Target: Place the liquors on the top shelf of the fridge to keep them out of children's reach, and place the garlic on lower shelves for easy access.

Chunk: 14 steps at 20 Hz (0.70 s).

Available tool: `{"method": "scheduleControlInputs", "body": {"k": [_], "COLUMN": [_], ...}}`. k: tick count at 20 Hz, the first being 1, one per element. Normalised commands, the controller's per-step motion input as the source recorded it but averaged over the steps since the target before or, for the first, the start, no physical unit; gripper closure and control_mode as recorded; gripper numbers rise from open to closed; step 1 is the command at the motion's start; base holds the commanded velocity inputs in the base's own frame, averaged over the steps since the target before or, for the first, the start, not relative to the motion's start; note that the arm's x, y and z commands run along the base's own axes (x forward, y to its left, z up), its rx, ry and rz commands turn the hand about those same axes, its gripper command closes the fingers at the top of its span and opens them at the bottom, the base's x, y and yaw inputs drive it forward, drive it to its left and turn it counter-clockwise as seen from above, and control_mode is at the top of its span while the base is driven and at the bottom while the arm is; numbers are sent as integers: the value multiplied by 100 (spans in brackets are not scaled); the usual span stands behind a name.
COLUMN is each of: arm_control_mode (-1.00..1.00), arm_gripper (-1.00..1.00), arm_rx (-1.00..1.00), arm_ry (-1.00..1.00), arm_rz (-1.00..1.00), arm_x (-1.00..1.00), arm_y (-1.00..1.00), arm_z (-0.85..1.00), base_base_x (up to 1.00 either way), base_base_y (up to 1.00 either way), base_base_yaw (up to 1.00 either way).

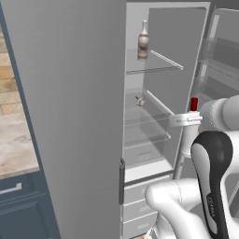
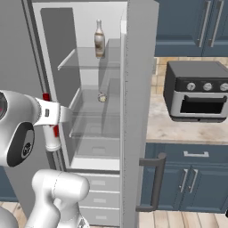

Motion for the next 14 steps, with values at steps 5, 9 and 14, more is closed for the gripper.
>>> {"method": "scheduleControlInputs", "body": {"k": [5, 9, 14], "arm_control_mode": [100, -100, -100], "arm_gripper": [100, 100, 100], "arm_rx": [0, 0, 0], "arm_ry": [0, -1, -5], "arm_rz": [0, 1, 5], "arm_x": [0, 0, 0], "arm_y": [0, 0, 0], "arm_z": [0, 0, 16], "base_base_x": [16, 5, 0], "base_base_y": [-23, -6, 0], "base_base_yaw": [0, 2, 0]}}
